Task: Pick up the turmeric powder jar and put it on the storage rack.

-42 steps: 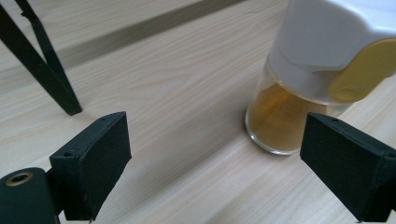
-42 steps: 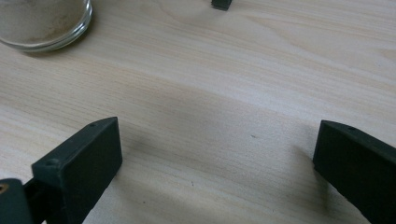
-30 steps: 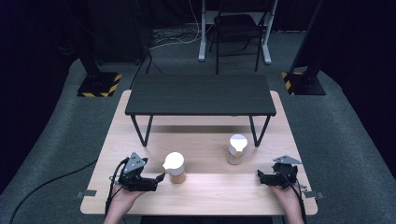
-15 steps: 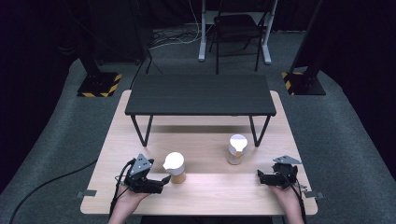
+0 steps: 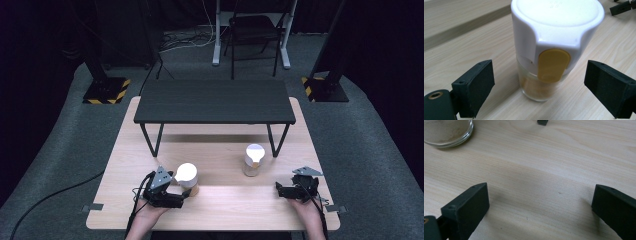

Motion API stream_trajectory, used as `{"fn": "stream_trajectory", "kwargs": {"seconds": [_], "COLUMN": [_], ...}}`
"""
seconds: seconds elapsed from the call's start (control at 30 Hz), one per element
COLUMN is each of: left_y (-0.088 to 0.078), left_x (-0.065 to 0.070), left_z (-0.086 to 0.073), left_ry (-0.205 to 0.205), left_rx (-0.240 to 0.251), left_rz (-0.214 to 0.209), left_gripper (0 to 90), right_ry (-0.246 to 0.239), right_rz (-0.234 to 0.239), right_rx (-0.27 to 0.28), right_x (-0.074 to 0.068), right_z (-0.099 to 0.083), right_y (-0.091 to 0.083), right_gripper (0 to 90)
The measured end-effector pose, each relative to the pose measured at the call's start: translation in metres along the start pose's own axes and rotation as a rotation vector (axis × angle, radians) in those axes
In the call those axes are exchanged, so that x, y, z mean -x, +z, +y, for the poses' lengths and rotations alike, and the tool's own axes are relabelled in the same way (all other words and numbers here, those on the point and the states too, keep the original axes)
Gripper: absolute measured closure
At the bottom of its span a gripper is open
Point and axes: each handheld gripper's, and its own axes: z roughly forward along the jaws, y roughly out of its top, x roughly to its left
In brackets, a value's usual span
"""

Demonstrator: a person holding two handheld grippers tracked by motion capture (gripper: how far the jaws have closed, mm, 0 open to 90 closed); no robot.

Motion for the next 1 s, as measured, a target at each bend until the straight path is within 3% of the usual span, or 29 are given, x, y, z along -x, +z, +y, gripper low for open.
{"fn": "stream_trajectory", "kwargs": {"seconds": [0.43,1.0], "left_y": [0.013,0.026], "left_x": [-0.004,-0.007], "left_z": [-0.001,0.001], "left_ry": [-0.024,-0.021], "left_rx": [0.021,0.041], "left_rz": [-0.011,-0.037], "left_gripper": [11.5,19.9], "right_ry": [0.0,-0.001], "right_rz": [0.001,0.001], "right_rx": [0.0,0.0], "right_x": [0.0,0.0], "right_z": [0.0,0.0], "right_y": [0.0,0.0], "right_gripper": [0.2,0.2]}}
